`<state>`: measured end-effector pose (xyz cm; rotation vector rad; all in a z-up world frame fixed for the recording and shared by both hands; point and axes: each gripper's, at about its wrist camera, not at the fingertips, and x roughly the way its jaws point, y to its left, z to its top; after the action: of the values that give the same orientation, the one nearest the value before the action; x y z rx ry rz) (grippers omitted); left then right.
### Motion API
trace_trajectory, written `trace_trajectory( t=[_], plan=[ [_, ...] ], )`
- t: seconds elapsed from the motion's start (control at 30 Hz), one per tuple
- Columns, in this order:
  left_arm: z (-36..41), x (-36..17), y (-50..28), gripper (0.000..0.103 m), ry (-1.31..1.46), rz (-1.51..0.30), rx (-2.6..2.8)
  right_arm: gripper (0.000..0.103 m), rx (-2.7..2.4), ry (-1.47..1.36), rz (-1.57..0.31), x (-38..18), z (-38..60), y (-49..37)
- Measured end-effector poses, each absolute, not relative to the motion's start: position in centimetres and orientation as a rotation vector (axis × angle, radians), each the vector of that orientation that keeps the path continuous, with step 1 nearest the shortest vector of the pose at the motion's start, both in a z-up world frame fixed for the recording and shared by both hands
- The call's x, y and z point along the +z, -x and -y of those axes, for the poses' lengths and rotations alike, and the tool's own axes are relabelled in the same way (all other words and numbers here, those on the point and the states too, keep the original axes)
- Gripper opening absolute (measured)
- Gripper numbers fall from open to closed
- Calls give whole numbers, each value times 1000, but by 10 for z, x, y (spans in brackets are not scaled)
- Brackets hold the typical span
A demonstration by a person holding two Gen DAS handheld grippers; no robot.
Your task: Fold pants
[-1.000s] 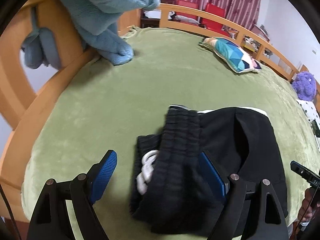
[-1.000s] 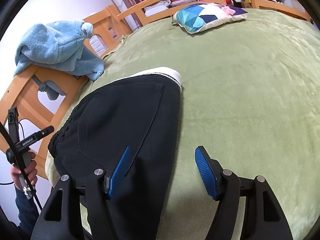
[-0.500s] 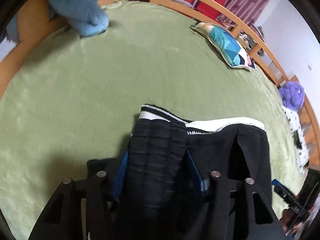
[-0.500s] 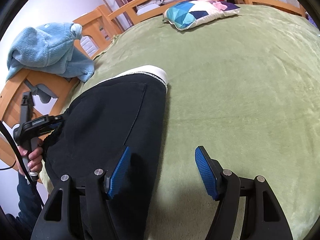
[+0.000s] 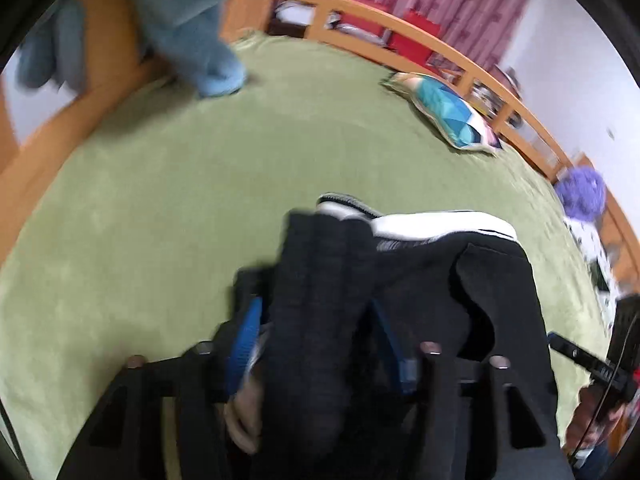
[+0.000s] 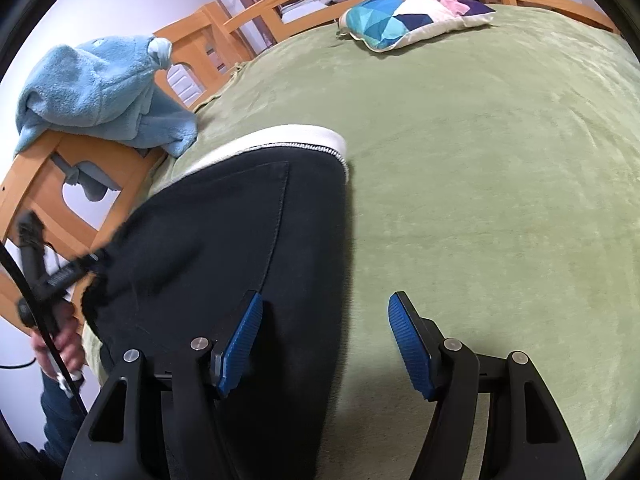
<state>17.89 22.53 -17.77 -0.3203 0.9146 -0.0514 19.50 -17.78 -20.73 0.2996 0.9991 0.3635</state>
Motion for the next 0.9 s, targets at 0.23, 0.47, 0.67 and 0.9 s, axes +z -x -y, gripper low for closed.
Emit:
trace_trajectory(
  t=[0.23,0.47,0.67,0.9],
  plan=[
    [-250,-211,-188,95,425,-1010,19,66,354,-293,-1000,-207,181,-188],
    [-222,-192,-197,38,341,-930,-113,65,384,-315,-1011,-212,180,-190],
    [-226,-196,-202,63,342,-999,-108,67,452,-371,-997,-212,175,-208],
    [-244,-214,-175,85,446,-1009,-130,72,495,-385,-1115,-254,152,-234]
  ],
)
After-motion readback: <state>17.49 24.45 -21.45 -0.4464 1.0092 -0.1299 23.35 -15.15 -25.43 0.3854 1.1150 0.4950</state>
